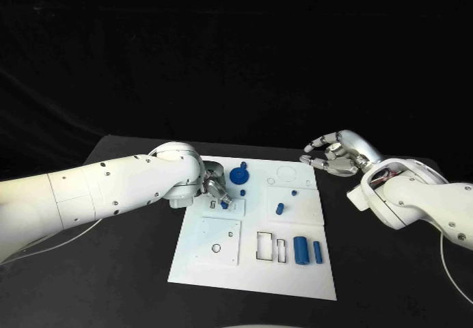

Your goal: Assemble the parts on the task board

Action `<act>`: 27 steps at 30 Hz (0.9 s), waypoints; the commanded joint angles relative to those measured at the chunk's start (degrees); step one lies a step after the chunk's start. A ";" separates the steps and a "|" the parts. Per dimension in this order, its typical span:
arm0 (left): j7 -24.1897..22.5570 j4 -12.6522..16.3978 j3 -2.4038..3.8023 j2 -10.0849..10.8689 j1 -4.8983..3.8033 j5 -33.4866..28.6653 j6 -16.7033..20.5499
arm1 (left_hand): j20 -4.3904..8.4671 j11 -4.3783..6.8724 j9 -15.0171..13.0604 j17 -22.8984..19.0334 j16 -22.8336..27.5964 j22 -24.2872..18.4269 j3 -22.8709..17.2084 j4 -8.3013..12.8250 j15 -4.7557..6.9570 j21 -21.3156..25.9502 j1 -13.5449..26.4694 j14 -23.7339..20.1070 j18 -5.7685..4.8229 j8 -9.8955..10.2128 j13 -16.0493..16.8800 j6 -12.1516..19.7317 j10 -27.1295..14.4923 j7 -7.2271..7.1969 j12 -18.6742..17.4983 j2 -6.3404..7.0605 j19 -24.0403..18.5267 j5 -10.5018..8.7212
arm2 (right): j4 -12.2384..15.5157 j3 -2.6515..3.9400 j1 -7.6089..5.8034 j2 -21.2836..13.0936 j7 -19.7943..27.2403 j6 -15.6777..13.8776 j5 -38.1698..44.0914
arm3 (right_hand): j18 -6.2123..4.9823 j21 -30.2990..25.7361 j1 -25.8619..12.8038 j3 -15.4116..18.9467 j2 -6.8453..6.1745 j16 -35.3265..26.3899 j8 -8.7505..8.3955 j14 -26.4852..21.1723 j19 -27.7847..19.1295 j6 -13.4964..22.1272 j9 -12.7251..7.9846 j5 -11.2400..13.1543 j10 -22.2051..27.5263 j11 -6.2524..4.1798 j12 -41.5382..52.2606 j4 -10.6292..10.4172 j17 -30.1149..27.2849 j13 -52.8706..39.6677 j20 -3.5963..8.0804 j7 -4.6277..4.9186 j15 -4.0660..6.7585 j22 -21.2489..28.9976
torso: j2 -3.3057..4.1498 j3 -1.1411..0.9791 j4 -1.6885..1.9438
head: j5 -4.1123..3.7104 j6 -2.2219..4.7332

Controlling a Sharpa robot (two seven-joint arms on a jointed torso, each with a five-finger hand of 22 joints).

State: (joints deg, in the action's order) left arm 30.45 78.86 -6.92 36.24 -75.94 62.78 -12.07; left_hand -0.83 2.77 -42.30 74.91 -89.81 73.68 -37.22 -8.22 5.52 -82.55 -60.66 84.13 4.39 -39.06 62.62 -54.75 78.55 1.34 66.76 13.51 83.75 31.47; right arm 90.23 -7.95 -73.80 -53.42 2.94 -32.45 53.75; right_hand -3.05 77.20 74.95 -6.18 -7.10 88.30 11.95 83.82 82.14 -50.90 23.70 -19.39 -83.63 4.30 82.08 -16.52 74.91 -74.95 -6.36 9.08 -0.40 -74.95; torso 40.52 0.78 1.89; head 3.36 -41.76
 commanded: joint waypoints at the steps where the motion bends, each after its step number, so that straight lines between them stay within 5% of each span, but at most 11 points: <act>1: -0.25 0.33 -0.29 -0.35 0.41 -0.35 -2.05 | 0.43 0.12 0.04 15.09 -0.19 0.12 0.63 -0.17 0.44 -0.12 -0.01 5.87 -1.13 0.27 0.26 -0.98 0.39 -0.34 0.49 -0.49 0.12 -0.36 | 0.05 0.00 0.03 -0.07 -0.25 0.79 0.69 | -0.33 -0.32 -0.47 0.29 -0.01 -0.21 0.22 4.76 0.01 0.35 0.09 0.20 0.12 -0.17 -0.20 -0.04 8.71 -7.14 0.29 -0.18 0.39 -5.58 | 0.04 0.06 0.13 | -0.28 0.05; 27: -0.24 0.32 -0.29 -0.48 0.41 -0.22 -2.90 | 0.64 0.35 0.15 15.09 -0.19 0.59 4.17 -2.59 0.66 -0.29 0.82 5.87 -1.22 0.57 1.05 -2.03 0.87 -0.60 0.98 -0.15 0.36 -0.67 | -0.08 0.00 0.05 0.03 -0.26 0.75 0.78 | -0.32 -0.31 -0.57 0.33 0.00 -0.24 0.30 4.75 0.04 0.37 0.09 0.52 0.10 -0.19 -0.18 -0.02 8.64 -7.16 0.30 -0.19 0.40 -5.61 | 0.06 -0.03 -0.03 | -0.16 -0.02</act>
State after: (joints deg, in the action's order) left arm 30.19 79.16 -6.95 35.87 -75.86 62.76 -12.95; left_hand -0.63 3.17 -42.20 74.91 -89.81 74.21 -33.29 -10.88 5.72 -82.55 -59.98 83.93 3.48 -38.77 63.66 -56.66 78.97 0.59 67.39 13.72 83.95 31.02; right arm 90.13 -7.95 -73.78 -53.44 2.70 -32.39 53.88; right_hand -3.05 77.20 74.95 -6.18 -7.10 88.30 11.95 83.82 82.14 -50.90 23.70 -19.16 -83.63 4.30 82.08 -16.52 74.90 -74.93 -6.36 9.09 -0.40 -74.93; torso 40.53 0.73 1.88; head 3.22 -41.85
